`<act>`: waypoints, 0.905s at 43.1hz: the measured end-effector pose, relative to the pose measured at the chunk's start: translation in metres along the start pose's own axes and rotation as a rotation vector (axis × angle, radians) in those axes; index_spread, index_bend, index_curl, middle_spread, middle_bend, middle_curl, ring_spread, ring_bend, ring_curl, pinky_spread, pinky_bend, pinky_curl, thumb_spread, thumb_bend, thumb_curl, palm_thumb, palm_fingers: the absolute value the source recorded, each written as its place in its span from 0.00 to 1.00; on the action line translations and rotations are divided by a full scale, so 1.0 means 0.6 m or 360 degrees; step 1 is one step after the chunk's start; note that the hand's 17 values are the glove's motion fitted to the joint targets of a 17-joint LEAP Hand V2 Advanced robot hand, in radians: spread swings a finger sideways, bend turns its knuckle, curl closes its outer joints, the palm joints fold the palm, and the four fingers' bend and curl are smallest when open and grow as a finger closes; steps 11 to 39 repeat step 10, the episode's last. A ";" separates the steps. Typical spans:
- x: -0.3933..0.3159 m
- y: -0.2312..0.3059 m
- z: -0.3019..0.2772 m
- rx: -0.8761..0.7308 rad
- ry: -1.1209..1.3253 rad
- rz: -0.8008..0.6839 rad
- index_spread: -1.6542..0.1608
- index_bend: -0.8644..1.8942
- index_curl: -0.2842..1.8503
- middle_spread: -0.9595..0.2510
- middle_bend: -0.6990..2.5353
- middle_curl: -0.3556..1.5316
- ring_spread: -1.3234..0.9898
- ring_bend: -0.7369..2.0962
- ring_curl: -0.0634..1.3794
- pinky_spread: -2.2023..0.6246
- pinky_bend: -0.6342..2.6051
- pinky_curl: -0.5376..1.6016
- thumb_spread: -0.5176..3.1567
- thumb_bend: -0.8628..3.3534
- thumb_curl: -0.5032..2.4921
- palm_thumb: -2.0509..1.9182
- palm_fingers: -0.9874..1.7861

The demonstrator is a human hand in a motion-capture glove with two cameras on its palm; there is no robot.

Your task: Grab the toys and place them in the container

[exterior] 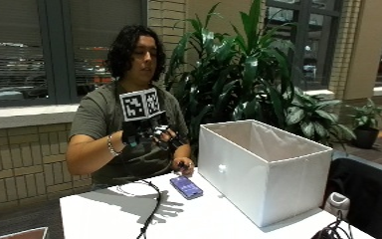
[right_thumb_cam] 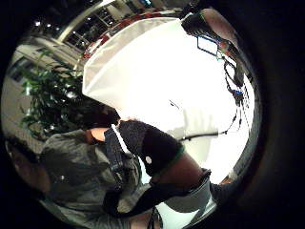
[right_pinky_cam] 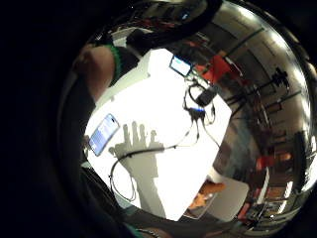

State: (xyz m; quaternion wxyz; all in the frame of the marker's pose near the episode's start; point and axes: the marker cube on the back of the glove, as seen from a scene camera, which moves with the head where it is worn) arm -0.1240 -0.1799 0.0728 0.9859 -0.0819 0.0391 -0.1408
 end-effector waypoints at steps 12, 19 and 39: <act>0.023 0.028 0.030 -0.0029 -0.0019 0.0080 0.68 0.38 0.42 0.60 0.33 0.47 0.43 0.55 0.23 0.78 0.44 0.40 0.42 0.18 0.22 0.48 0.43; 0.023 0.028 0.030 -0.0029 -0.0019 0.0080 0.68 0.38 0.42 0.60 0.33 0.47 0.43 0.55 0.23 0.78 0.44 0.40 0.42 0.18 0.22 0.48 0.43; 0.023 0.028 0.030 -0.0029 -0.0019 0.0080 0.68 0.38 0.42 0.60 0.33 0.47 0.43 0.55 0.23 0.78 0.44 0.40 0.42 0.18 0.22 0.48 0.43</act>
